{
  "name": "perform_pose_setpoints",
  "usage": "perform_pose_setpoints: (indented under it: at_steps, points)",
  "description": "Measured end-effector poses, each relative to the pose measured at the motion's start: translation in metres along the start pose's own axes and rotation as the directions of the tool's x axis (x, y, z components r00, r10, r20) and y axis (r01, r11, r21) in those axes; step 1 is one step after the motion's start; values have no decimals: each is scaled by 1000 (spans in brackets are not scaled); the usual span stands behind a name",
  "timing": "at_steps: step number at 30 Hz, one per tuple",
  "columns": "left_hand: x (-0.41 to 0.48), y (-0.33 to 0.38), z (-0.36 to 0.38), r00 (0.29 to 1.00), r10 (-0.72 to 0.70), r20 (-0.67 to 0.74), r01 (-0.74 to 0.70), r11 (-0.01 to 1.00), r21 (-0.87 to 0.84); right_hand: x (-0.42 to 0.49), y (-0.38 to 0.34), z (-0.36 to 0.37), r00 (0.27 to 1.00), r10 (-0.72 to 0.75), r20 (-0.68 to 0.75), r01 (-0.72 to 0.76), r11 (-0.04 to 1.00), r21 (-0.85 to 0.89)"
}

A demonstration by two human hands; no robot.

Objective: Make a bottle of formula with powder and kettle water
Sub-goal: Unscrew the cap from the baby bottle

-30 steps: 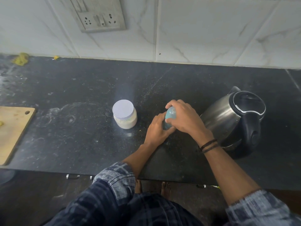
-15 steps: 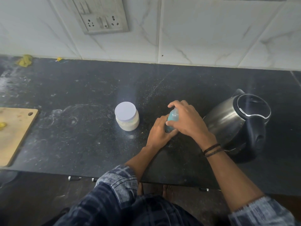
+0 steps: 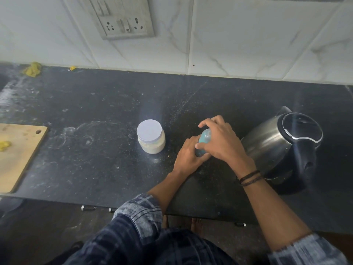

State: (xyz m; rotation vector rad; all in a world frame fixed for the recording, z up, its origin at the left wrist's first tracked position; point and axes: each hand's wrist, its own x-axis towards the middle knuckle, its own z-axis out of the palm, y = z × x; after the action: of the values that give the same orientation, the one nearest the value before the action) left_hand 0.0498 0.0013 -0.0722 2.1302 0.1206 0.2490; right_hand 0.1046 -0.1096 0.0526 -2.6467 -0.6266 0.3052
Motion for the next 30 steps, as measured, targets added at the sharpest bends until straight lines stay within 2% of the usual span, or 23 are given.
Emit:
perform_pose_setpoints:
  at_steps: [5,10,13,17,25,30]
  points:
    - [2,-3,0,1000,-3,20,2,1000,7,0,-1,-1,999,1,45,-1,1000,-11]
    - [1,-3,1,1000,1,5,-1,1000,3,0,-2,-1,1000,0,6,0,1000,-13]
    - [1,-4,1,1000,9,8,-9,1000,-11,0,-1,0,998,-22,52,23,1000,-13]
    - [1,-4,1,1000,11,-2,-11,1000,1,0,-2,0,1000,-3,-7,3,1000,2]
    - [2,-5,2,1000,4,-5,-4,1000,8,-1,-1,-1,999,30,-29,-31,999,-24]
    - [3,-7,2,1000,12,9,-11,1000,-8,-1,1,2,999,7,32,-6,999,-41]
